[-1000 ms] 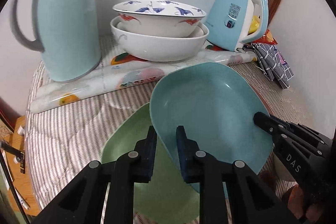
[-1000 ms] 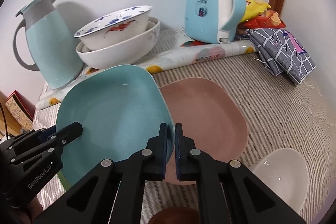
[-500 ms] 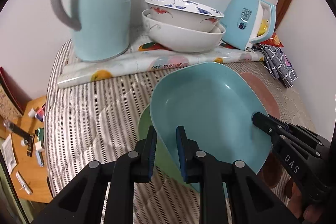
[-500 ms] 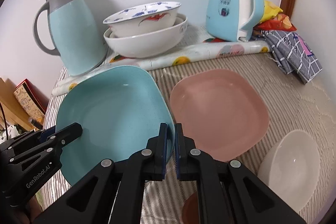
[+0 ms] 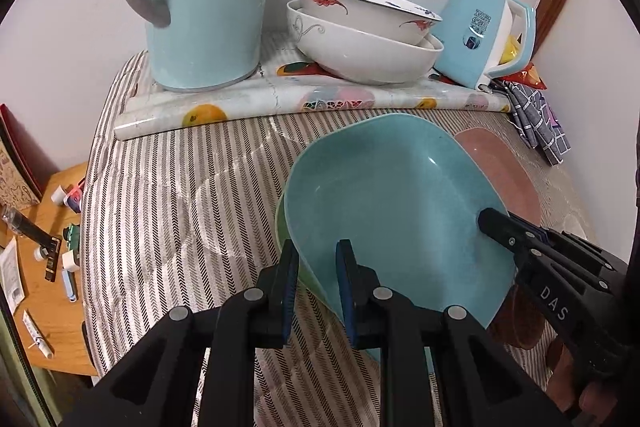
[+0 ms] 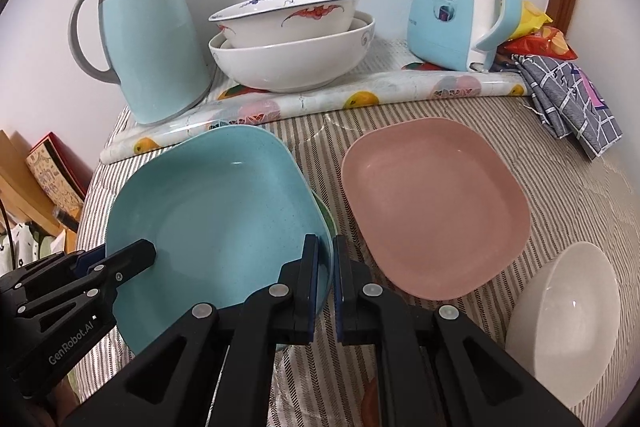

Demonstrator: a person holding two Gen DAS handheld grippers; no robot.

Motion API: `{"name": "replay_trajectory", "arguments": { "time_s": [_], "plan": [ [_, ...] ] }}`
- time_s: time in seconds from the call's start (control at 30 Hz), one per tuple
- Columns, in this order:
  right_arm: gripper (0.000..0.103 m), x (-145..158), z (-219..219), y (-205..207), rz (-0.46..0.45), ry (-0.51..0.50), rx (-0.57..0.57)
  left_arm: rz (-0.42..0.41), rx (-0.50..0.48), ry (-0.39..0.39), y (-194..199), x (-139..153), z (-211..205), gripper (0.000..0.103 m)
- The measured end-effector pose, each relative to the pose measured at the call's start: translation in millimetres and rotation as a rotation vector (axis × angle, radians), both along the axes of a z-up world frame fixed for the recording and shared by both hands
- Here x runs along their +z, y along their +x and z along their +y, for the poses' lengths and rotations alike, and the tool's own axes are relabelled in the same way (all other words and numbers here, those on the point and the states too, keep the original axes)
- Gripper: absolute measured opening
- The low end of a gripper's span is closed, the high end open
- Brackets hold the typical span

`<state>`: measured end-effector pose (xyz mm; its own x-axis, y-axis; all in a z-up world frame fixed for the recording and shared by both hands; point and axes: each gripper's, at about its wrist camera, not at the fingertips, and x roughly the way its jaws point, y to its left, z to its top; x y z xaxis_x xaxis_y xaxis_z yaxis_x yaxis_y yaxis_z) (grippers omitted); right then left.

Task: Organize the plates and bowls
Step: 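Lower the light-blue plate onto the green plate and open the right gripper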

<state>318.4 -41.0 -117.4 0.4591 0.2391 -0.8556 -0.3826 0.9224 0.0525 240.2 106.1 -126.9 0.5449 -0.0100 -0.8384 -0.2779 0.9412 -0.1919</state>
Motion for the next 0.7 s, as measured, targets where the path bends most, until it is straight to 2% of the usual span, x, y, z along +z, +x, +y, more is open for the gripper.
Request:
{"name": "replay_trajectory", "arguments": {
  "time_s": [0.23, 0.43, 0.57, 0.7],
  "plan": [
    [0.008, -8, 2, 6, 0.015, -0.013, 0.011, 0.000, -0.021, 0.007, 1, 2, -3, 0.022],
    [0.010, -12, -1, 12, 0.022, -0.027, 0.009, 0.000, 0.006, 0.003, -2, 3, 2, 0.030],
    [0.010, -11, -6, 13, 0.021, -0.022, -0.002, 0.007, 0.017, -0.006, -2, 2, 5, 0.032],
    [0.019, -8, -6, 11, 0.008, -0.040, -0.007, 0.014, 0.020, 0.000, -1, 2, 4, 0.032]
  ]
}}
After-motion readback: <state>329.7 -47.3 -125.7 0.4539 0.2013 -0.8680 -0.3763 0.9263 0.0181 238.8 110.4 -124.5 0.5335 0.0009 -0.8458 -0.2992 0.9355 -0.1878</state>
